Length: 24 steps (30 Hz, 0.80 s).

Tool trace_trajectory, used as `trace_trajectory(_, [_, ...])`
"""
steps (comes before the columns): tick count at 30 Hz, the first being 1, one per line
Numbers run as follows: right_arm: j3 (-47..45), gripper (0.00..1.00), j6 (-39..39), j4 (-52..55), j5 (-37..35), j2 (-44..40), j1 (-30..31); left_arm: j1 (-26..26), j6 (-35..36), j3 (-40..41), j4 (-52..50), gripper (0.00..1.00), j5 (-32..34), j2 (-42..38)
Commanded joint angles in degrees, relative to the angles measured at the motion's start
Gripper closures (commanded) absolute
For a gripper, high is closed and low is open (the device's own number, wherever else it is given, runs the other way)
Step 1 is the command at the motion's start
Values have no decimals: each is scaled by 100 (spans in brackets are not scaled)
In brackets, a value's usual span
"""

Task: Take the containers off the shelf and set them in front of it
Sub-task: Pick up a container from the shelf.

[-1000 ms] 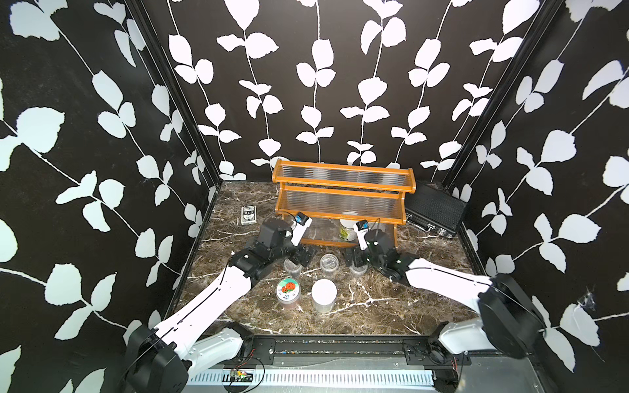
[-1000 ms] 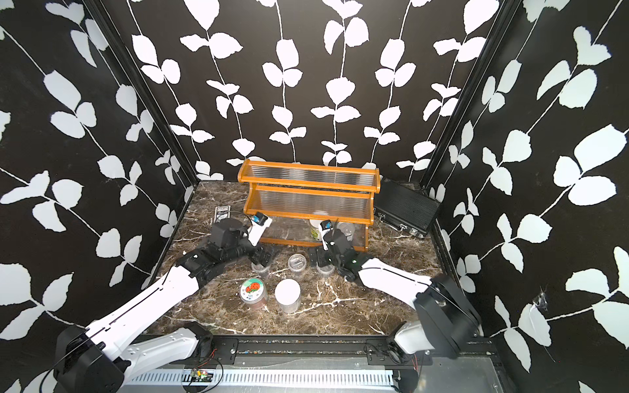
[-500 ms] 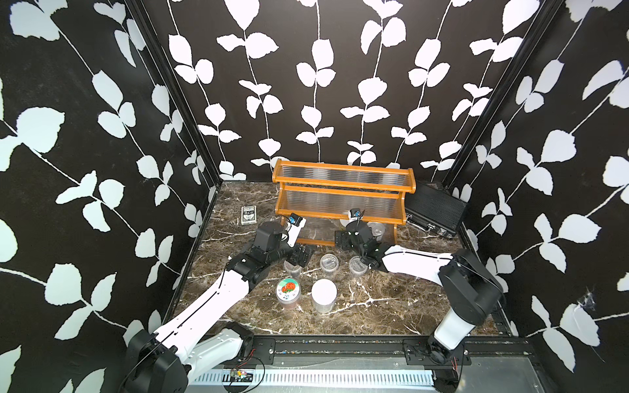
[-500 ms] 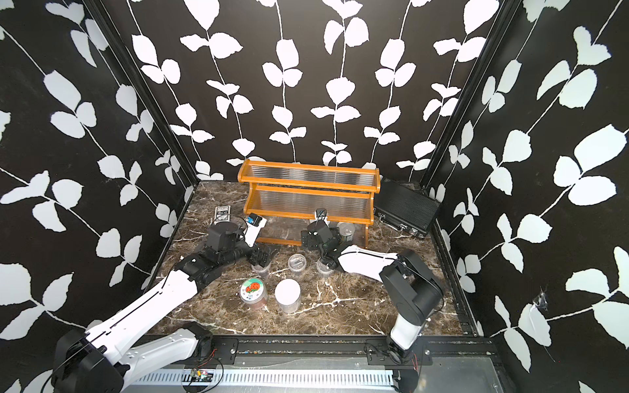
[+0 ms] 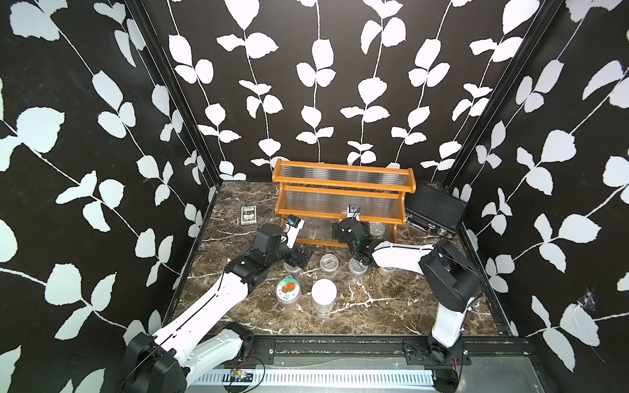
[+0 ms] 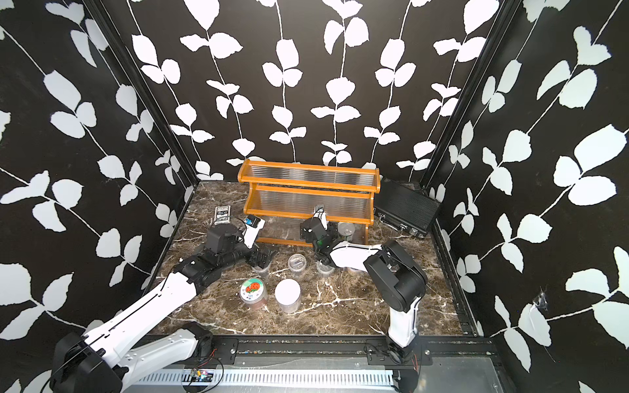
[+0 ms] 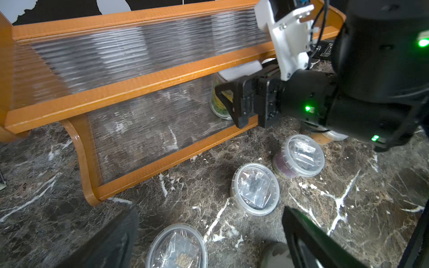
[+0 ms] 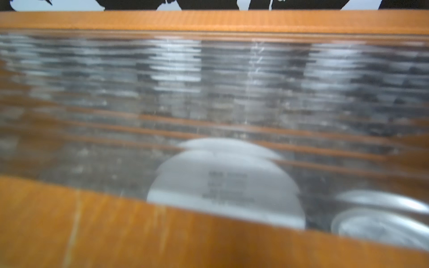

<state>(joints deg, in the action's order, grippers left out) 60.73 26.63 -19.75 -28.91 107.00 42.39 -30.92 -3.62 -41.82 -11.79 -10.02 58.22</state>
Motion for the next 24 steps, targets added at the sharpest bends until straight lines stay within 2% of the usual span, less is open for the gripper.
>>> trace_trajectory(1, [252,0,88,-286,-195,177,-87,33,-77,112,107,1,21,-149])
trace_trajectory(4, [303,3,-5,-301,-132,204,-131,34,-97,136,100,1,34,-179])
trace_trajectory(10, [200,22,-66,-227,71,135,-184,29,-123,200,107,1,43,-228])
trace_trajectory(17, [-158,26,-395,-471,565,-217,-144,34,-101,203,129,1,24,-172])
trace_trajectory(24, [-562,27,-687,-470,1151,-729,14,29,-43,167,194,1,-24,-32])
